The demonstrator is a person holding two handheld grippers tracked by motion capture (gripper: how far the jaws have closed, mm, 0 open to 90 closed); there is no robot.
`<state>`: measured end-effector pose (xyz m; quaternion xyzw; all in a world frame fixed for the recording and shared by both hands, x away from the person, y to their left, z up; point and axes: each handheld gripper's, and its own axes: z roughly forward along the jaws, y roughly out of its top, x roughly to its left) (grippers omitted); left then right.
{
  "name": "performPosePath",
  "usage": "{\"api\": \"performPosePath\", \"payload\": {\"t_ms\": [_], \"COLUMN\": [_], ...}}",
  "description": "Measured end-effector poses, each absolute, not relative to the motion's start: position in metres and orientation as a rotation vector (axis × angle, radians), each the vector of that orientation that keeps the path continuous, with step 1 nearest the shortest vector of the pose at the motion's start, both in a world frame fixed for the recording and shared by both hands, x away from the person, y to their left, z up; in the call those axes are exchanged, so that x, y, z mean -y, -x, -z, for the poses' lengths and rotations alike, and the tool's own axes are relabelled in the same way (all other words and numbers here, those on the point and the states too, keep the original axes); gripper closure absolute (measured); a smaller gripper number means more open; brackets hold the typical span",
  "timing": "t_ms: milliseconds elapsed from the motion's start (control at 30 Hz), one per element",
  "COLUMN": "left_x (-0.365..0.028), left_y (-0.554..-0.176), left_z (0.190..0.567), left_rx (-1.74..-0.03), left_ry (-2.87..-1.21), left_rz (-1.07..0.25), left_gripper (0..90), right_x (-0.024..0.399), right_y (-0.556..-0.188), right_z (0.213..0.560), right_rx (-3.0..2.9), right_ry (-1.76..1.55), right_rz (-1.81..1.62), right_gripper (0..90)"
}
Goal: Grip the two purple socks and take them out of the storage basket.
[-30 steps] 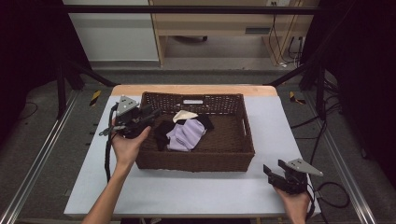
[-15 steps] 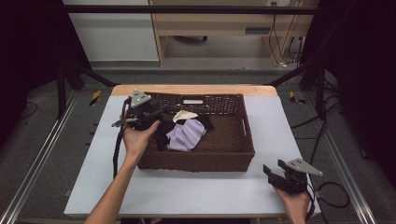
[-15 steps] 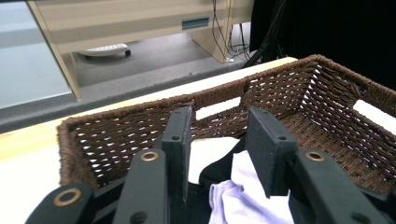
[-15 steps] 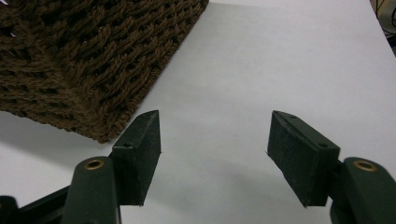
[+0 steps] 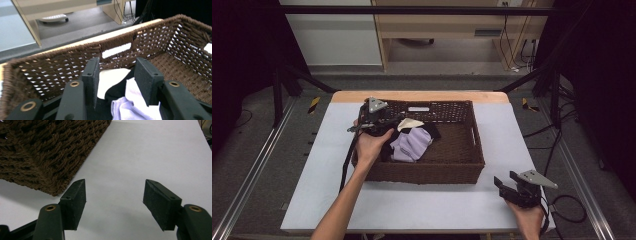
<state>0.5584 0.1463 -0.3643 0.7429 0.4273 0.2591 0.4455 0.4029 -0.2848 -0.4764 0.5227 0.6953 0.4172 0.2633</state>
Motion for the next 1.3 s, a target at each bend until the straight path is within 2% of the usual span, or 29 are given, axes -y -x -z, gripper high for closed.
{"api": "performPosePath", "payload": {"t_ms": [333, 767, 1300], "left_x": [-0.124, -0.116, -0.107], "left_y": [-0.563, -0.569, -0.574], "left_z": [0.386, 0.406, 0.419], "left_rx": [-1.041, -1.082, -1.11], "left_ry": [-1.918, -2.033, -2.135], "left_rz": [-0.591, -0.518, -0.493], "left_gripper": [52.0, 50.6, 41.7], "right_x": [0.285, 0.285, 0.284], "right_y": [-0.403, -0.403, -0.404], "right_z": [0.476, 0.476, 0.477], "right_rx": [-1.882, -1.888, -1.895], "right_ry": [-1.413, -1.412, -1.411], "right_rz": [-1.129, -1.129, -1.126], "right_gripper": [35.0, 35.1, 35.1]}}
